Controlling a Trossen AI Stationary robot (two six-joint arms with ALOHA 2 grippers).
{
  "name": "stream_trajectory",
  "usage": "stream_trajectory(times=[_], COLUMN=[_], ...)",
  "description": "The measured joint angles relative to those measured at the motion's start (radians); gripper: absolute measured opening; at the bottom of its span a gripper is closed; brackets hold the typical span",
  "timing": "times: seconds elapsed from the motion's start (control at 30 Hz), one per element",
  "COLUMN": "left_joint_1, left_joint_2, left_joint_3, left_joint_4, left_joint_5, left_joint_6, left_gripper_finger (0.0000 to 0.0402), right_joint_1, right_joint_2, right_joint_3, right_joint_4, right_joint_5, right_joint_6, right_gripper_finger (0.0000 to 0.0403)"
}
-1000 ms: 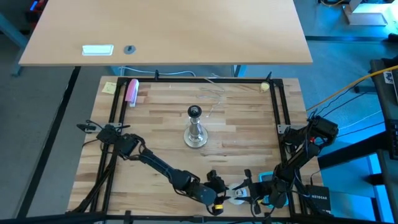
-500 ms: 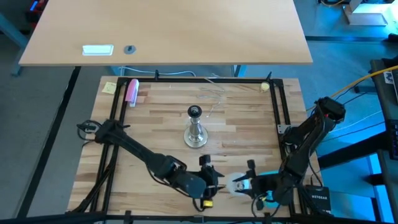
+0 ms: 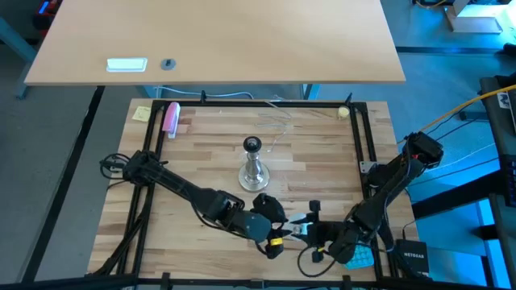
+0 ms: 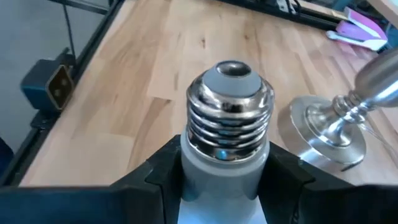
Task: Screw lightbulb
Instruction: Insert the light bulb into the lamp
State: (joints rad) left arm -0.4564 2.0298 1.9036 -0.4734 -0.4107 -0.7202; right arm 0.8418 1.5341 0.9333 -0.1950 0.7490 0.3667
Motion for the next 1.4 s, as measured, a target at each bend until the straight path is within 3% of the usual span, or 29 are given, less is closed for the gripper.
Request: stream_trajectory(times=[0.2, 0.33, 0.53, 0.63, 0.77, 0.93, 1.4], left_joint_1=[0.014, 0.047, 0.062, 0.067, 0.045, 0.008, 0.015], left_joint_2=[0.016, 0.016, 0.017, 0.017, 0.031, 0.058, 0.142], left_joint_3=[0.000, 0.000, 0.000, 0.000, 0.000, -0.002, 0.000], left_joint_4=[0.008, -0.015, -0.009, -0.018, -0.038, -0.035, 0.011], left_joint_5=[0.010, 0.120, 0.132, 0.129, 0.014, -0.128, -0.174], left_joint_6=[0.023, 0.030, 0.092, 0.032, -0.101, -0.169, -0.223], left_gripper_finger=[0.0166, 0.0175, 0.0244, 0.0277, 0.0293, 0.0294, 0.0294], right_joint_1=[0.001, 0.001, 0.000, 0.000, -0.004, -0.043, -0.059], right_joint_2=[0.000, 0.000, 0.000, 0.000, 0.000, 0.018, 0.043], right_joint_3=[0.000, 0.000, 0.000, 0.000, 0.000, 0.000, 0.001], right_joint_4=[-0.027, -0.034, -0.062, -0.072, -0.068, -0.066, -0.065], right_joint_5=[-0.010, -0.016, -0.017, -0.012, 0.009, -0.040, -0.068], right_joint_6=[0.006, -0.004, -0.005, -0.005, -0.001, 0.050, 0.123], right_gripper_finger=[0.0157, 0.0157, 0.0157, 0.0157, 0.0157, 0.0157, 0.0157])
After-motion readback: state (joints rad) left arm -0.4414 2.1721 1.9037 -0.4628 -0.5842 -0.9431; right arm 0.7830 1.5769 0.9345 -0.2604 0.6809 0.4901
